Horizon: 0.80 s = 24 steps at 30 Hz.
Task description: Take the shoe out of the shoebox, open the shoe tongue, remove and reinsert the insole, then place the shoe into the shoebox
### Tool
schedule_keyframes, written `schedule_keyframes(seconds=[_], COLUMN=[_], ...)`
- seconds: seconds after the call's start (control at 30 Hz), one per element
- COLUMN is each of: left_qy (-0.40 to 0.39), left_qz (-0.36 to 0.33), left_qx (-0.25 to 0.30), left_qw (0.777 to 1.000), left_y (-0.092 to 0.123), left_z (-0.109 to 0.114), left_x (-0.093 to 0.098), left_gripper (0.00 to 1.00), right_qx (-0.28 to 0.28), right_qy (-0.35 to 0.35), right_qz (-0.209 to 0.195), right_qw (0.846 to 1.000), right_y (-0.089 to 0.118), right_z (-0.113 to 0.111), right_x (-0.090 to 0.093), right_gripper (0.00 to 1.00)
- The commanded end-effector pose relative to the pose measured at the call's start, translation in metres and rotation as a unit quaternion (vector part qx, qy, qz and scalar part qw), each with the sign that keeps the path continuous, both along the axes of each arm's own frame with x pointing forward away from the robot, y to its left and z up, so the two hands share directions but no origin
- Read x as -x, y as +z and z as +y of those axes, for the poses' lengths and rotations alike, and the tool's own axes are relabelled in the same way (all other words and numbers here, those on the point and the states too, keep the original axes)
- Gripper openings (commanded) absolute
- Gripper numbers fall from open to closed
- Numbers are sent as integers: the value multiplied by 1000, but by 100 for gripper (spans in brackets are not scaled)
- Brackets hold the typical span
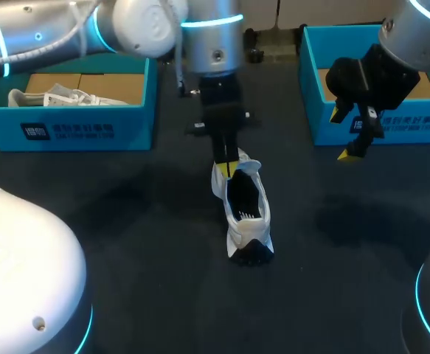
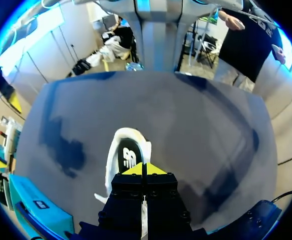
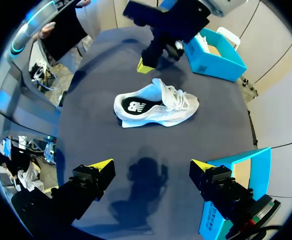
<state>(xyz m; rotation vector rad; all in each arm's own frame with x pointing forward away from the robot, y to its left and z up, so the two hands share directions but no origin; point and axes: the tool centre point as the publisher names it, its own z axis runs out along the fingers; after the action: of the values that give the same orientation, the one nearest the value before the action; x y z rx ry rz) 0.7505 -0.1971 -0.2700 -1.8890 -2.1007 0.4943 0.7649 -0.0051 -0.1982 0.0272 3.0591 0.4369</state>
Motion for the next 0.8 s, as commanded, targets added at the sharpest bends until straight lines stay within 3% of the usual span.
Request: schedule_keyframes(seconds=[0.03, 0.8], left_qy=[-8, -10], left_qz=[-6, -103], left_qx=[-19, -17], left_qw=[1000, 994], left_y=[-6, -67], left_z=[-2, -15], left_x=[6, 21], left_gripper=[0, 0], right_qx=[1, 1], right_qy=[-1, -1], right_qz=[0, 0], right_qw=[1000, 1000], right_y=[-1, -1], right_z=[0, 0], right_x=[0, 0], right_gripper=[100, 100])
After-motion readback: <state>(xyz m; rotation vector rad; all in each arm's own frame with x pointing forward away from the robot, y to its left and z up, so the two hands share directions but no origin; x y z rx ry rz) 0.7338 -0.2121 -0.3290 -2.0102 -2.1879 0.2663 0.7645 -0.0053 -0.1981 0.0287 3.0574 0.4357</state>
